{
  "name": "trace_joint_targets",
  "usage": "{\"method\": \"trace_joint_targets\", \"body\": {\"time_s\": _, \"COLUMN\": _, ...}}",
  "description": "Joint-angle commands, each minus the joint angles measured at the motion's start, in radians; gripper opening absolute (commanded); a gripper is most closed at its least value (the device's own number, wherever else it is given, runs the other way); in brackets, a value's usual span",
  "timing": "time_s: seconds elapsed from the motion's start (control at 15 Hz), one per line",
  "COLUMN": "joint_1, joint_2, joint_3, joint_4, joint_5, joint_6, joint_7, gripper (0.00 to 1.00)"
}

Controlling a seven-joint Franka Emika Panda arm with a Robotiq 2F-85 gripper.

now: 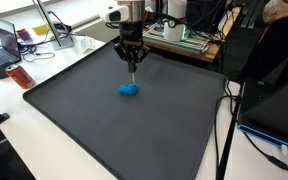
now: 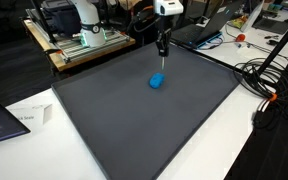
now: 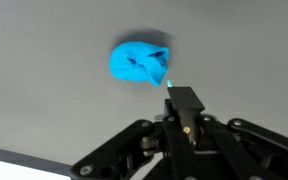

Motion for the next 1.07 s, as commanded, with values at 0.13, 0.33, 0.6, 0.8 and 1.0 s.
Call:
{"method": "trace_joint_targets", "body": {"time_s": 0.13, "joint_1": -0.007, "joint_2": -0.031, "joint_3": 0.006, "joint_4": -0.007, "joint_5": 0.043, "joint_6": -0.025, "joint_7": -0.012, "gripper": 0.03}}
{"method": "trace_joint_targets", "body": {"time_s": 0.33, "joint_1": 0.000, "joint_2": -0.026, "joint_3": -0.007, "joint_4": 0.004, "joint_5": 0.022, "joint_6": -0.021, "joint_7": 0.032, "gripper": 0.03}}
{"method": "trace_joint_targets", "body": {"time_s": 0.6, "joint_1": -0.003, "joint_2": -0.002, "joint_3": -0.026, "joint_4": 0.048, "joint_5": 0.028, "joint_6": -0.006, "joint_7": 0.123, "gripper": 0.03}}
{"method": "trace_joint_targets", "body": {"time_s": 0.8, "joint_1": 0.000, "joint_2": 0.019, "joint_3": -0.043, "joint_4": 0.081, "joint_5": 0.013, "joint_6": -0.003, "joint_7": 0.187, "gripper": 0.03}}
{"method": "trace_joint_targets", "body": {"time_s": 1.0, "joint_1": 0.009, "joint_2": 0.057, "joint_3": -0.069, "joint_4": 0.114, "joint_5": -0.021, "joint_6": 0.006, "joint_7": 0.265, "gripper": 0.03}}
